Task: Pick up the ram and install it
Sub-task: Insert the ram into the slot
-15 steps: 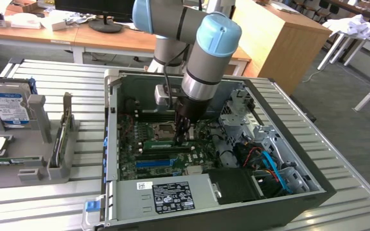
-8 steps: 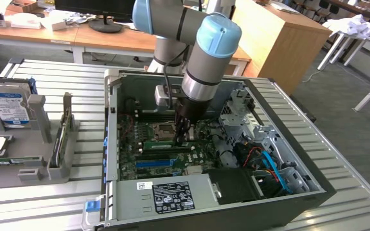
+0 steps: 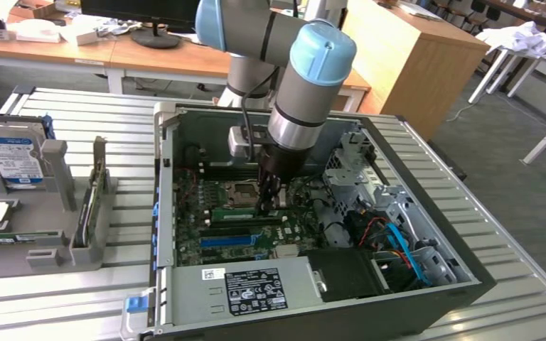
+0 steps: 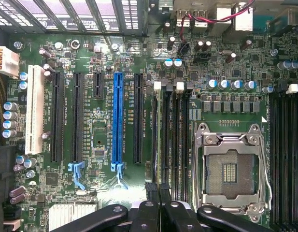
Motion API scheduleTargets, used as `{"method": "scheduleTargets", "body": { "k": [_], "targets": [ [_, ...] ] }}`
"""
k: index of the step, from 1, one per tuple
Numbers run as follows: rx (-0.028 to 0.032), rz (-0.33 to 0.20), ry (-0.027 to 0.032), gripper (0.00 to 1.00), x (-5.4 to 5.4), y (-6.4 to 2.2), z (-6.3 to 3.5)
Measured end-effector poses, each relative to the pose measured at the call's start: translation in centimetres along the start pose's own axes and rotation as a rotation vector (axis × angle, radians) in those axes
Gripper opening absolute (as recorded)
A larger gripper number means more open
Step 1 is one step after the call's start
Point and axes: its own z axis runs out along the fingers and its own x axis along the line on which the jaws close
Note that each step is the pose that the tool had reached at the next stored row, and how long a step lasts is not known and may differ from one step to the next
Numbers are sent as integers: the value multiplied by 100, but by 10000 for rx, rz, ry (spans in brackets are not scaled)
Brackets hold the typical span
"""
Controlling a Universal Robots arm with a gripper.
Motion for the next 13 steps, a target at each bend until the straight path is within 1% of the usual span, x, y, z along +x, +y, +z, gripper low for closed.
{"method": "scheduleTargets", "body": {
  "k": [13],
  "targets": [
    [2,0,-1,12,0,-1,17]
  ]
}}
